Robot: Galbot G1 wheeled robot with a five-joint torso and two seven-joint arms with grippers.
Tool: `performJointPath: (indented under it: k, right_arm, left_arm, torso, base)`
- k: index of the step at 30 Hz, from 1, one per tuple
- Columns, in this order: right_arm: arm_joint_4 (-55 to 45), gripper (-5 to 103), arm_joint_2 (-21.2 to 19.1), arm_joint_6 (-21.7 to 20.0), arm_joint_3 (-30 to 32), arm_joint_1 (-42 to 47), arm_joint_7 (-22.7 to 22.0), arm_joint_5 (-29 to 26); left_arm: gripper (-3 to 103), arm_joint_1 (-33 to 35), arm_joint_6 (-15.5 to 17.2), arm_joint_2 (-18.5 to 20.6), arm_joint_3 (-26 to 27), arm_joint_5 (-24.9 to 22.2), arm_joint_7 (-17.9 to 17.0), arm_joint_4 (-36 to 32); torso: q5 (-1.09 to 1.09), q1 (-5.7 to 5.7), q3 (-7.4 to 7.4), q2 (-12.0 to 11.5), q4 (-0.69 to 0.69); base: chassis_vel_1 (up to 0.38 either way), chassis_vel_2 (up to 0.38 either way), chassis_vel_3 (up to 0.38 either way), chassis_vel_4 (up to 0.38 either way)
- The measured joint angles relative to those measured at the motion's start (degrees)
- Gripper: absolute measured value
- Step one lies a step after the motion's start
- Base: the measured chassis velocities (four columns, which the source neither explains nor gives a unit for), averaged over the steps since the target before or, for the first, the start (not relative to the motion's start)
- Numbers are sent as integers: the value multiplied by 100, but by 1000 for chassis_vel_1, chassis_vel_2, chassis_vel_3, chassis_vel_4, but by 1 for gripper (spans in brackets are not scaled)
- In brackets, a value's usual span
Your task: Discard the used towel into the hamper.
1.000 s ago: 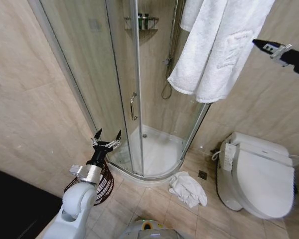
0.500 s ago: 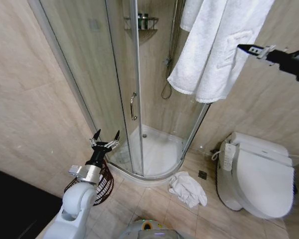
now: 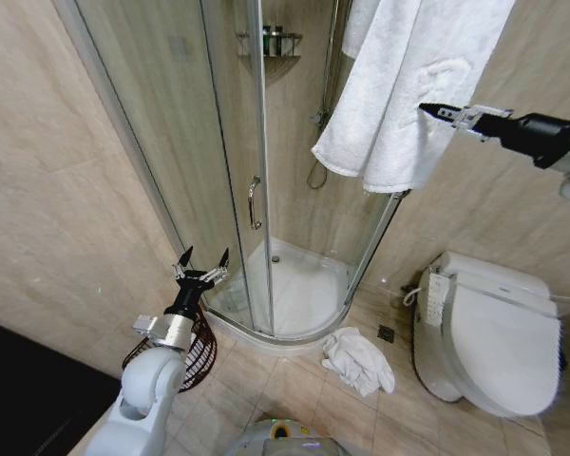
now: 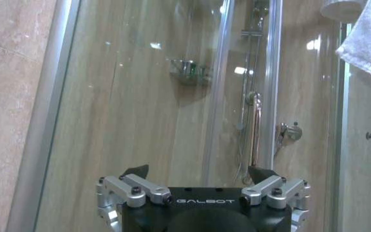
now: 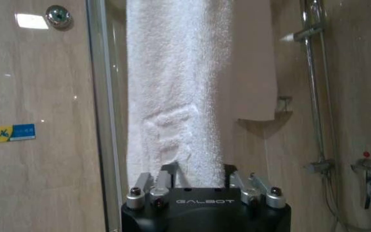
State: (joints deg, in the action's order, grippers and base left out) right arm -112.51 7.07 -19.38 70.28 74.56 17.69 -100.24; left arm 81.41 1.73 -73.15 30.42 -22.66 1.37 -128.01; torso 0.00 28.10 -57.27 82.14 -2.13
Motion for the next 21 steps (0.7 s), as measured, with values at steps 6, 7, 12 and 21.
performJointPath:
  k: [6, 7, 12, 21]
  right_arm:
    - [-378, 15, 149, 2, 66, -152, -266, 331]
    - [-378, 15, 149, 2, 66, -152, -266, 331]
    - [-956, 2, 410, -47, 195, -69, -942, 410]
    - [-1652, 2, 861, -445, 194, 144, -1839, 545]
  left_arm:
    - [100, 10, -6, 24, -7, 1, 9, -50]
    - [100, 10, -6, 24, -7, 1, 9, -50]
    - [100, 33, -19, 38, -5, -1, 22, -89]
    - [100, 43, -33, 81, 3, -15, 29, -121]
  torso:
    - [-1, 0, 0, 0, 0]
    - [-1, 0, 0, 0, 0]
    - [-1, 0, 0, 1, 0]
    - [-1, 0, 0, 1, 0]
  base:
    - [0, 0, 0, 0]
    - [0, 0, 0, 0]
    - [0, 0, 0, 0]
    - [0, 0, 0, 0]
